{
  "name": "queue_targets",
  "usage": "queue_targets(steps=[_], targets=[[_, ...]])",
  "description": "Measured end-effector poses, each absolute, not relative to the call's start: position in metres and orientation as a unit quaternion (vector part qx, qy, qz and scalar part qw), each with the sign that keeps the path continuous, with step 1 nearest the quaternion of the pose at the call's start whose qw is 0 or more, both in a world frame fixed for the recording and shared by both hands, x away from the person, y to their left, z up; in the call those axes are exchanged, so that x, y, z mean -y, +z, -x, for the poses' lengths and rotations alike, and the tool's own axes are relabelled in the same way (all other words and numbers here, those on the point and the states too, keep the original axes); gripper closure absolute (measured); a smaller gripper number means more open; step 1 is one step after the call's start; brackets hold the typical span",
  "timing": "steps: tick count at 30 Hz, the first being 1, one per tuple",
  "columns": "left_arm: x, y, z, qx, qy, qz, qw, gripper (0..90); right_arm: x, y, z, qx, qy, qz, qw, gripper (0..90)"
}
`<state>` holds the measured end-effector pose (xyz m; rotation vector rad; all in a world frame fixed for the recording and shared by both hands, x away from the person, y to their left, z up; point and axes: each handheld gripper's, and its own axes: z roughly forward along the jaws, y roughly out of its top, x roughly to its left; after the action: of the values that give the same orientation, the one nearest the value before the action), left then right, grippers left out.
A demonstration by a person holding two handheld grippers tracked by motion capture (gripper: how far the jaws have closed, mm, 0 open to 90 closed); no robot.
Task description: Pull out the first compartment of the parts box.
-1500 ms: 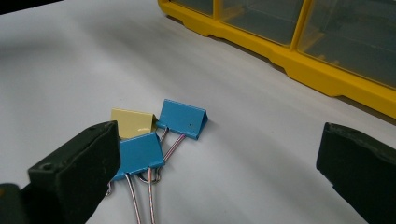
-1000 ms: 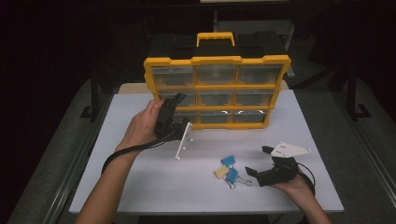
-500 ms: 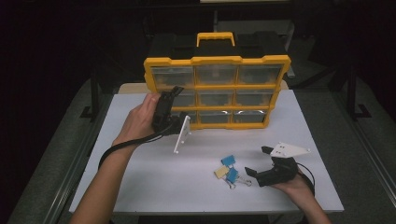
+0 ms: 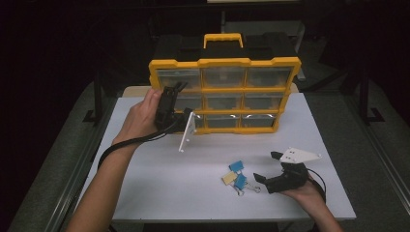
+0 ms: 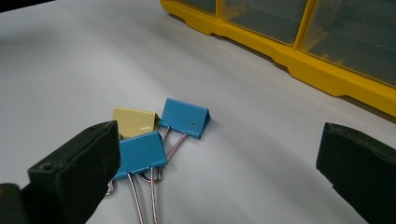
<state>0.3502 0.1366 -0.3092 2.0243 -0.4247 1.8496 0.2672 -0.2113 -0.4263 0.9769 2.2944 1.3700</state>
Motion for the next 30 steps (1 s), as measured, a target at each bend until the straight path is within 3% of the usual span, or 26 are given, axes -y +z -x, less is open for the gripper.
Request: queue_targets(steps=[18,30], targets=[[-0.142,-0.286,-0.359,0.138,0.67,-0.71,0.164,7.4,0.212,-0.426,-0.267,-0.797,0.476,-0.34,0.149,0.0],[-0.146,-0.277,-0.364,0.127,0.675,-0.71,0.154,18.0,0.212,-0.426,-0.267,-0.797,0.476,-0.341,0.149,0.0]])
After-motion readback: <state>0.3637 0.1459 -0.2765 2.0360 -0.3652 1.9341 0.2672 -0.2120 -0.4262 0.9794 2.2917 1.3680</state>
